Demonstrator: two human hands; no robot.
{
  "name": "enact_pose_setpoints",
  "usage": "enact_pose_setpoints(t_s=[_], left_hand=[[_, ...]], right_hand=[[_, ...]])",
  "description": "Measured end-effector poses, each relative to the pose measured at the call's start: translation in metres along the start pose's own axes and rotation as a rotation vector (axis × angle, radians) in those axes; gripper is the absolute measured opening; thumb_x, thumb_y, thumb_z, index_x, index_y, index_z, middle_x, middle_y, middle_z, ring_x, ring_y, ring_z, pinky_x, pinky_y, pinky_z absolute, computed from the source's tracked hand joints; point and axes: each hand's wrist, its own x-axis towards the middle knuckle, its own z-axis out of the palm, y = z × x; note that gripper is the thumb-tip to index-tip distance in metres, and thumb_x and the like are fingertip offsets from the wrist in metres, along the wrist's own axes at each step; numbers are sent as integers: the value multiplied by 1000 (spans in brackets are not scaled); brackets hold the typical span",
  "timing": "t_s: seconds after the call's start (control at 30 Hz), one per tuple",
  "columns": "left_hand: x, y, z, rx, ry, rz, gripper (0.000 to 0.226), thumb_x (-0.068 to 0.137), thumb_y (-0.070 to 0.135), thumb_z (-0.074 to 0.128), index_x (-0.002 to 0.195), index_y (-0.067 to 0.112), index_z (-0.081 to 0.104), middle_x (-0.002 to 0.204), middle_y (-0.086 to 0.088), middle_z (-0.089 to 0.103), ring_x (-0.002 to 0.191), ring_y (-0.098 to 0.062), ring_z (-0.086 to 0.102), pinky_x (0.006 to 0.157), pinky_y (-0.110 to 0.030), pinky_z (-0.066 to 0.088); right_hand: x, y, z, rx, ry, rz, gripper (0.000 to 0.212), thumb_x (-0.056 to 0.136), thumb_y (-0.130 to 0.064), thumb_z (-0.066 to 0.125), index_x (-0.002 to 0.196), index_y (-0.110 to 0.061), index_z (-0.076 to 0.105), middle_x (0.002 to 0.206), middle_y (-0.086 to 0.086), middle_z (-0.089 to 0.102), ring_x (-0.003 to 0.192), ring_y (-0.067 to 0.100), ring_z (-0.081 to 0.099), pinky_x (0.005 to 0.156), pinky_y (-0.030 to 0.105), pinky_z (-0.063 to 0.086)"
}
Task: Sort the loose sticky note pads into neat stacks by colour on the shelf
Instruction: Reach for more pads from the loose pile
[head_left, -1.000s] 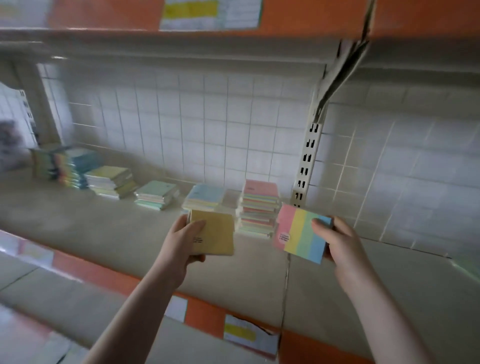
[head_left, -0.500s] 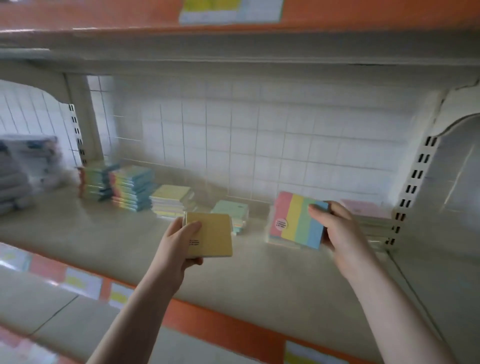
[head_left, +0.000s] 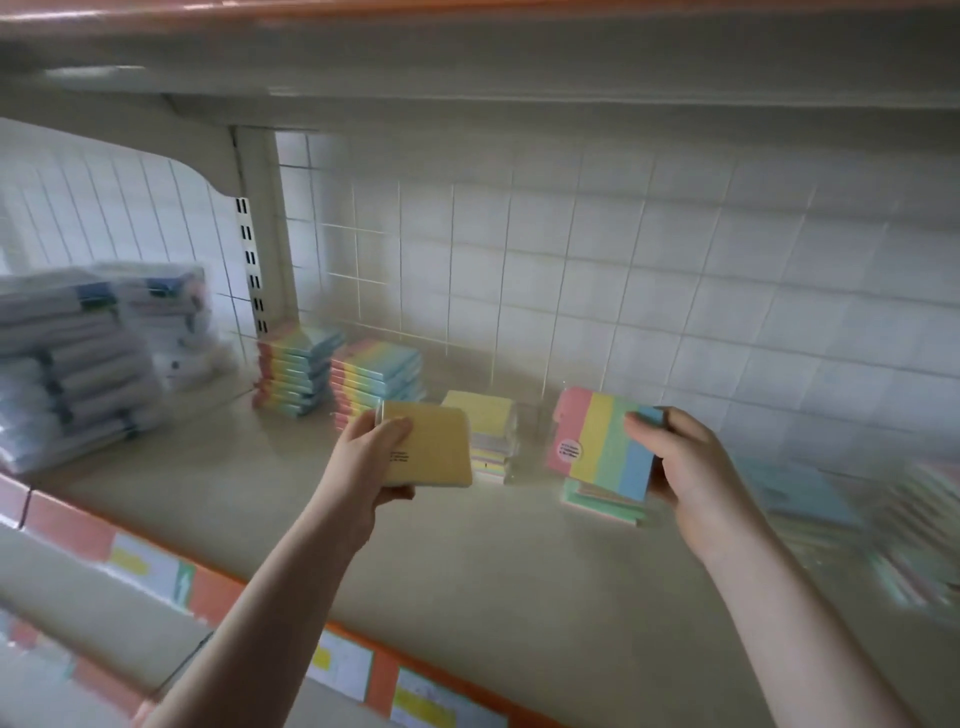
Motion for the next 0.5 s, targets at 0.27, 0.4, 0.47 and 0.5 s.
enact_pose_setpoints(t_s=[0.27,0.4,0.47,0.5], left_hand=[[61,22,42,212,-8,41,11,92,14,53,82,17,50,73,-4,48,64,-15,48,49,-26,41],[83,9,55,354,-3,99,11,89,11,53,79,13,49,74,-3,49,63,-16,45,53,-27,35],[93,4,57,428,15,119,12,88,14,53,77,14,48,71,-1,49,67,-20,45,61,-29,35],[97,2,57,483,19,129,13,87,17,54,76,14,47,70,0,48,68,-21,46,65,-30,36]], right_hand=[[26,4,1,-3,33,18,9,90,-9,57,81,-12,57,73,6,58,64,21,53,55,26,39],[28,10,1,0,41,31,8,90,-10,57,83,-13,59,74,5,60,64,20,55,56,26,40],[29,13,0,-4,57,32,7,89,-11,57,84,-12,61,76,6,62,67,21,57,57,27,41],[30,16,0,-7,71,33,6,89,-11,58,84,-12,61,78,6,63,69,22,57,58,28,41]])
